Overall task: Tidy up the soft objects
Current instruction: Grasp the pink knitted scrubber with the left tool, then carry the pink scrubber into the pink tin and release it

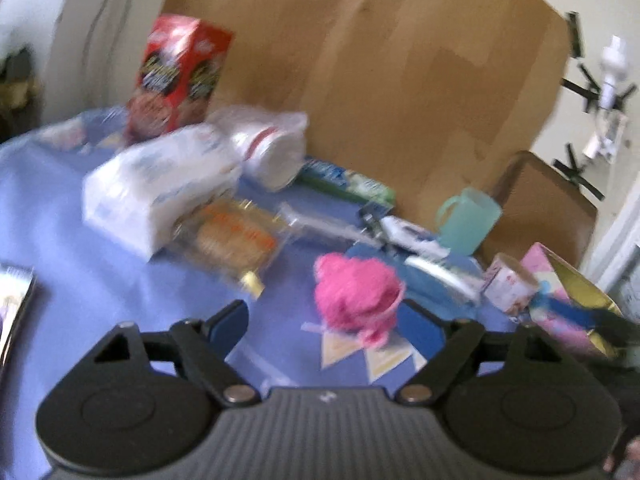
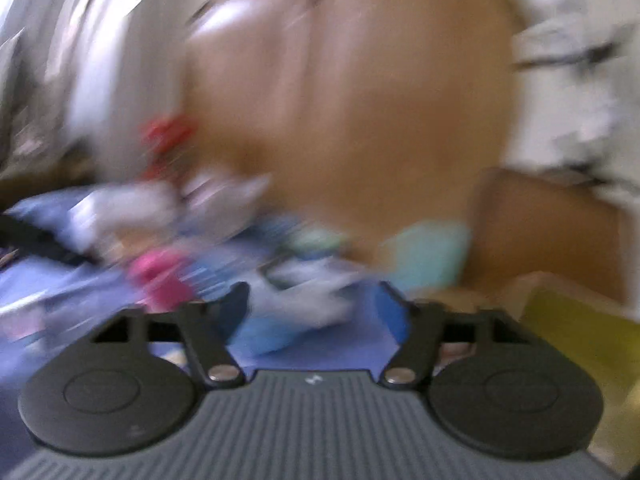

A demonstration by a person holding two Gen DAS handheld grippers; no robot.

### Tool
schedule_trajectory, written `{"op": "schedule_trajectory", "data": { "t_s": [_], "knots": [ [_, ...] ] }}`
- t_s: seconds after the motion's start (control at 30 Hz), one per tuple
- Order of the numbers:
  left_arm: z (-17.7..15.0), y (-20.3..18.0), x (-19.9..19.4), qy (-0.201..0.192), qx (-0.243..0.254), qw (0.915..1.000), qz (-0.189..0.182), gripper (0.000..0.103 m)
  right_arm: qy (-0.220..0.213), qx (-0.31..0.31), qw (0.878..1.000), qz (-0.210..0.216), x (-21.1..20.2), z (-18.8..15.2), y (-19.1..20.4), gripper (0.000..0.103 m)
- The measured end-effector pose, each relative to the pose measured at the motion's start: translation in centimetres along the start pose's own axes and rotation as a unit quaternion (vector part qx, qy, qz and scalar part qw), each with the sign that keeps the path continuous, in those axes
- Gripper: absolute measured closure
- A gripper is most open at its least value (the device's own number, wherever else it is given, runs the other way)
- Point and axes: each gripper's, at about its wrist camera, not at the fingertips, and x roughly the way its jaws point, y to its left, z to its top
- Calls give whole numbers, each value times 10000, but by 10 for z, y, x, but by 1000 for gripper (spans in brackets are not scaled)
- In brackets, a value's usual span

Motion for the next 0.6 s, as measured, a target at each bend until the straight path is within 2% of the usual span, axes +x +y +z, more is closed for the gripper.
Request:
{"op": "schedule_trajectory", "data": {
  "t_s": [0.1, 0.2, 0.27, 0.3, 0.33, 0.4, 0.43, 0.53, 0.6],
  "knots": [
    [10, -6, 11, 18, 150, 9994, -295, 20, 434, 76, 9977, 509, 41, 8, 24, 41],
    [15, -7, 28, 112, 160, 9993, -309, 21, 691, 45, 9948, 745, 68, 14, 48, 40],
    [15, -5, 44, 300, 83, 9991, -305, 41, 819, 17, 9939, 745, 83, 17, 57, 41],
    [14, -4, 52, 435, 36, 9984, -355, 59, 909, 91, 9928, 780, 90, 18, 60, 44],
    [12, -2, 58, 567, -83, 9970, -525, 60, 1009, 173, 9910, 860, 93, 18, 60, 61],
    [8, -3, 55, 502, -110, 9972, -543, 64, 1101, 298, 9902, 805, 89, 16, 55, 70],
    [5, -5, 50, 476, -63, 9970, -608, 67, 1094, 330, 9903, 795, 82, 14, 55, 71],
    [-7, -12, 37, 570, -175, 9940, -922, 67, 1072, 438, 9905, 740, 56, 5, 49, 72],
    [-21, -27, 24, 601, -58, 9919, -1119, 67, 1158, 237, 9909, 641, 32, -4, 47, 72]
  ]
}}
